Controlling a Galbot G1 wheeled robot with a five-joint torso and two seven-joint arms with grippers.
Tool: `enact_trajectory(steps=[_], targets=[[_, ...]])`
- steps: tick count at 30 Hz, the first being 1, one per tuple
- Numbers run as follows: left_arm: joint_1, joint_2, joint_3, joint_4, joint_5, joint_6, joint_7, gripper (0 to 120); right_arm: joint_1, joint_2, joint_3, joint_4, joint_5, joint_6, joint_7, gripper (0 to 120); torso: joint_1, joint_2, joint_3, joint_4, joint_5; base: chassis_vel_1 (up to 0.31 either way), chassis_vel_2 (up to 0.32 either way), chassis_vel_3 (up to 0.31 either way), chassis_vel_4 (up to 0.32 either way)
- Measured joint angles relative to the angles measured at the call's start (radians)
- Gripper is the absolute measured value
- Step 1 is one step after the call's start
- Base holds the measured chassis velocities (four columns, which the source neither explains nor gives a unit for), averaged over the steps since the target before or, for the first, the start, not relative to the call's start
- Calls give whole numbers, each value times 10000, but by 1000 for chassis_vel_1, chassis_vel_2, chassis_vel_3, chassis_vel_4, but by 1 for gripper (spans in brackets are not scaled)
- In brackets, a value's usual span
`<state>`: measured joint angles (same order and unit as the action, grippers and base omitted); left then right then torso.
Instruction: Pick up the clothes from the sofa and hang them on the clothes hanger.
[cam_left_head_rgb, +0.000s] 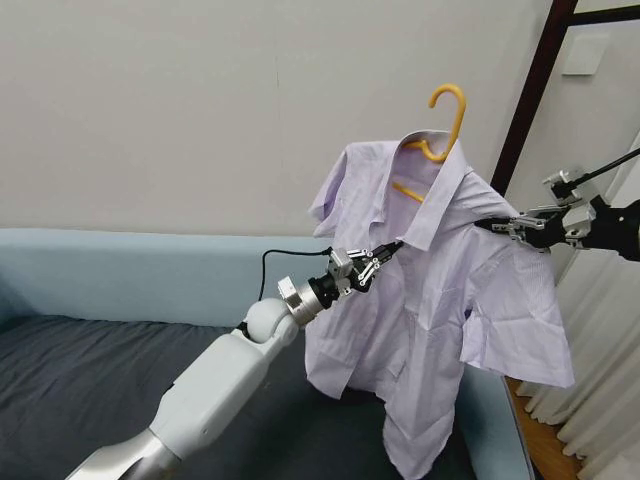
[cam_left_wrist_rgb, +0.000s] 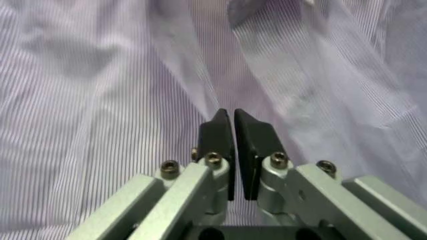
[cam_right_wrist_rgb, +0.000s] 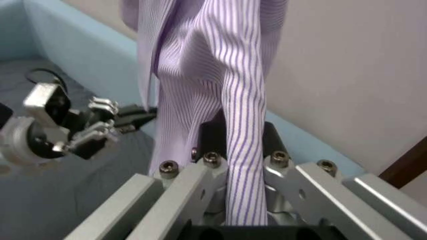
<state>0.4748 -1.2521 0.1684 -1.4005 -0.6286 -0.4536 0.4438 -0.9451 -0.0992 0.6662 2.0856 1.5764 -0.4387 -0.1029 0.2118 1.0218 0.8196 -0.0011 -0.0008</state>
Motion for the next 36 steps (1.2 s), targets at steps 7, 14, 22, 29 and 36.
enact_trajectory(steps=[7, 14, 22, 29, 36], targets=[[1366, 437, -701, -890, 53, -201, -533, 36, -390, 826, -275, -473, -1180, 354, -619, 1, -1, 1, -1, 2, 4, 0, 0, 0, 0], [2890, 802, -1597, -1334, 166, -380, -203, 65, -667, 1830, -739, -1534, -2581, 860, -1497, 1, -1, 2, -1, 0, 1, 0, 0, 0, 0], [3901, 516, -2134, -1558, 389, -486, -209, 91, -855, 3291, -1434, -2626, -4827, 2172, -1632, 1, 0, 1, -1, -3, 6, 0, 0, 0, 0], [4822, 315, -2692, -2119, 554, -416, -645, 100, -251, 4701, -2765, -3691, -6359, 2960, -75, 1, -1, 2, -1, -1, 4, 0, 0, 0, 0], [5417, 149, -2963, -2492, 803, -426, -847, 100, 1354, 5391, -4842, -4824, -6152, 3490, -830, 1, 0, 1, 0, 0, 6, 0, 0, 0, 0]])
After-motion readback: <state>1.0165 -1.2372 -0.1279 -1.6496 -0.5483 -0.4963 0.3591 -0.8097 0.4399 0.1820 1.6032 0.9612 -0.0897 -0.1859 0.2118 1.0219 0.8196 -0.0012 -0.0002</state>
